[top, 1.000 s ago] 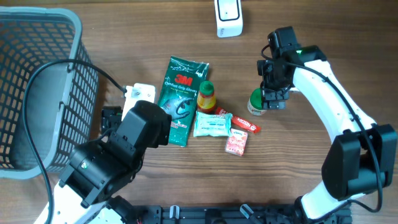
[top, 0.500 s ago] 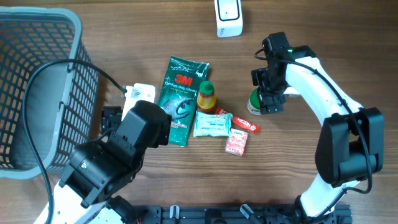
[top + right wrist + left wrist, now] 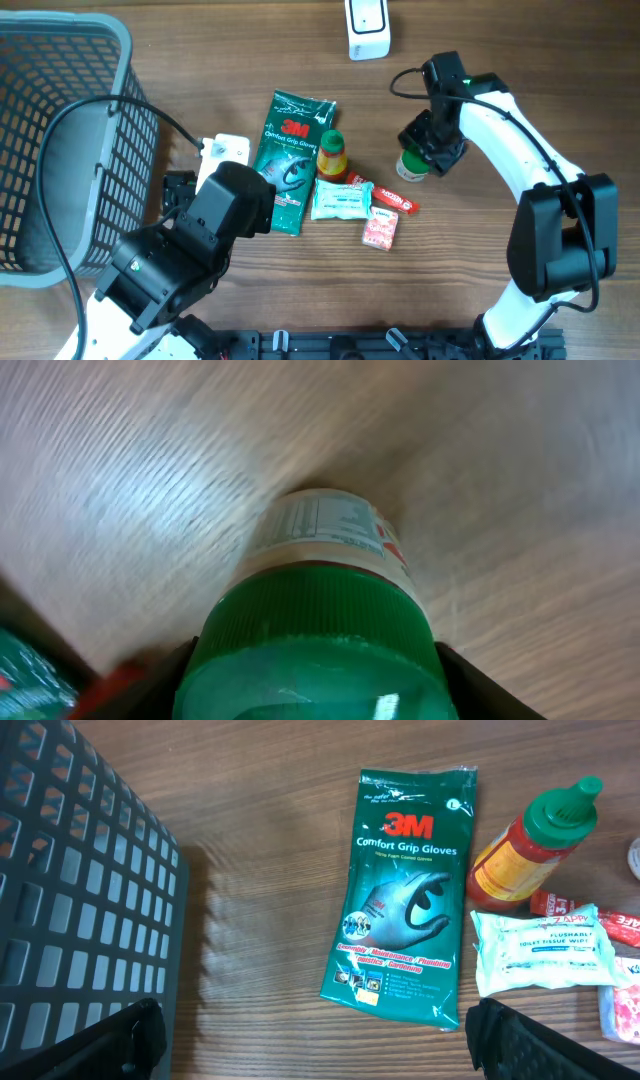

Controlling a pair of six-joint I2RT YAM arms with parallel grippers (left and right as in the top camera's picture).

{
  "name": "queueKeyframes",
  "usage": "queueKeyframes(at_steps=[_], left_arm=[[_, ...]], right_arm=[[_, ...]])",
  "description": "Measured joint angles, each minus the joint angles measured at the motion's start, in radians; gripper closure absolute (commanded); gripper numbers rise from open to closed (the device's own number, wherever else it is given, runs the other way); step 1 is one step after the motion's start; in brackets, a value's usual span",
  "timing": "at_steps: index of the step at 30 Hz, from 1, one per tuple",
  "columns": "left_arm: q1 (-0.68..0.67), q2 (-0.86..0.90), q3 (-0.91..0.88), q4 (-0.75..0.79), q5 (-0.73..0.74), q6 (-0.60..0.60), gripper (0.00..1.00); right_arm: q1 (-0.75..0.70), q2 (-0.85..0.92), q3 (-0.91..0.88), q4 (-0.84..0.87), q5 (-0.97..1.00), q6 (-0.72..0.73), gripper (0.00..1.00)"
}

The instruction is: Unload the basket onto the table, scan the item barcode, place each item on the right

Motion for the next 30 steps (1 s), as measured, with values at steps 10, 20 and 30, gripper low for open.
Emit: queueKeyframes(at_steps=[10, 20, 30], left_arm=[[0.0, 0.0, 0.0, 0.0, 0.0, 0.0, 0.0], [0.0, 0.0, 0.0, 0.0, 0.0, 0.0, 0.0], [0.0, 0.0, 0.0, 0.0, 0.0, 0.0, 0.0]], right_arm=[[0.0, 0.006, 0.051, -0.043, 0.023, -0.382, 0.0], [0.0, 0.006, 0.312, -0.14, 0.029, -0.313, 0.0], [0.0, 0.006, 0.312, -0.256, 0.029, -0.17, 0.0]])
